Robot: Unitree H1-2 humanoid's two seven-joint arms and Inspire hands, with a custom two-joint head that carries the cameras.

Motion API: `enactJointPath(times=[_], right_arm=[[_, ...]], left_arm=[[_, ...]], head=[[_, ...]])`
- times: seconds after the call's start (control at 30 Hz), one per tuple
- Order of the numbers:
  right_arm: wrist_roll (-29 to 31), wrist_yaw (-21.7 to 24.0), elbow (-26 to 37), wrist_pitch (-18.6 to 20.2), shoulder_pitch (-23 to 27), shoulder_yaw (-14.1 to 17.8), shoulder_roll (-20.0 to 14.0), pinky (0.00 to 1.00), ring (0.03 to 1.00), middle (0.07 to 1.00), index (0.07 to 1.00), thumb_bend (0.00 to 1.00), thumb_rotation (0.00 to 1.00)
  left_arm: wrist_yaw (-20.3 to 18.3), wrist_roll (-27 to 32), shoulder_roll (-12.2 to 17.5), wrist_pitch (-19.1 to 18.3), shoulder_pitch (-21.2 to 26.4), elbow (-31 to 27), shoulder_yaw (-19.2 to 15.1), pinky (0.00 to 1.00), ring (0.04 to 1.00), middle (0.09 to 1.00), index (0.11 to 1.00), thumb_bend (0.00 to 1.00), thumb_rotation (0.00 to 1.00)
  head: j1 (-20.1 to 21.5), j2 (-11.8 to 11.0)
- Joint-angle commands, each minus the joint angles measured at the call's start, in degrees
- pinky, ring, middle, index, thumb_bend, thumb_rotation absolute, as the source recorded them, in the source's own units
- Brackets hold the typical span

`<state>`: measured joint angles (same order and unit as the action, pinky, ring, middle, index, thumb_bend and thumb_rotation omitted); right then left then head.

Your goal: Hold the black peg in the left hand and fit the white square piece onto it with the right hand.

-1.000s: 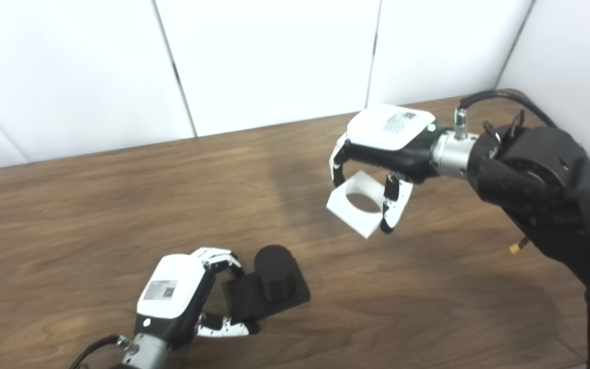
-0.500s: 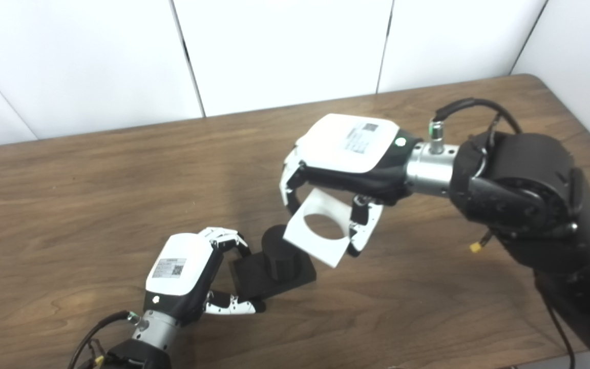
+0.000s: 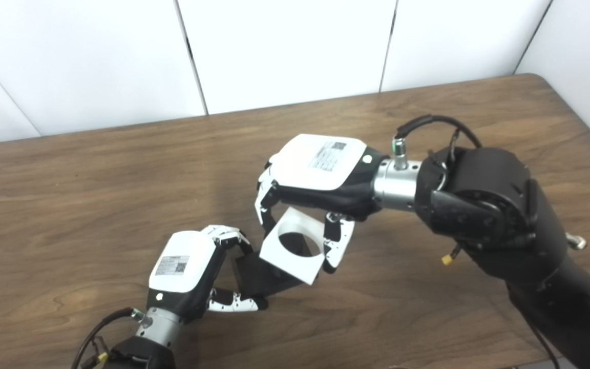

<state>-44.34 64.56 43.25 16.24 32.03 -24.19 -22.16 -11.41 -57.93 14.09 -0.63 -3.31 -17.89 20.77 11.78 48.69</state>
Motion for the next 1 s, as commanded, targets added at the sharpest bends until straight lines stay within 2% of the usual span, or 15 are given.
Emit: enactJointPath(times=[0.0, 0.17, 0.37, 0.57, 0.97], right_arm=[[-1.2, -3.5, -0.6, -2.6, 0.8, 0.2, 0.9, 0.88, 0.825, 0.722, 0.481, 0.53, 0.13], [-2.3, -6.4, -3.7, -5.7, -0.6, -0.1, 2.7, 0.9, 0.836, 0.736, 0.482, 0.52, 0.13], [-3.1, -7.2, -5.2, -6.9, -1.1, -0.4, 4.1, 0.92, 0.839, 0.735, 0.483, 0.52, 0.13], [-3.8, -7.4, -5.4, -6.7, -1.6, -0.1, 5.0, 0.9, 0.839, 0.735, 0.482, 0.52, 0.13], [-3.2, -5.9, -5.2, -6.7, -0.7, 0.2, 4.2, 0.89, 0.843, 0.737, 0.482, 0.52, 0.13]], left_arm=[[-1.7, 0.1, 0.7, -0.4, -0.1, 0.3, 0.2, 0.7, 0.778, 0.751, 0.487, 0.52, 0.05], [-1.5, 0.2, 0.8, -0.2, -0.1, 0.2, 0.1, 0.69, 0.771, 0.751, 0.487, 0.52, 0.05], [-1.6, 0.2, 1.2, -0.2, -0.1, 0.1, -0.1, 0.69, 0.774, 0.756, 0.487, 0.52, 0.05], [-1.6, 1.0, 1.4, -0.2, -0.1, 0.2, -0.3, 0.69, 0.775, 0.753, 0.487, 0.52, 0.05], [-1.4, 1.1, 1.4, 0.3, 0.1, 0.6, -0.3, 0.7, 0.772, 0.754, 0.487, 0.52, 0.05]], head=[[0.2, -0.1], [0.2, -0.1], [-0.5, -0.3], [-0.5, -0.4], [-0.5, -0.4]])
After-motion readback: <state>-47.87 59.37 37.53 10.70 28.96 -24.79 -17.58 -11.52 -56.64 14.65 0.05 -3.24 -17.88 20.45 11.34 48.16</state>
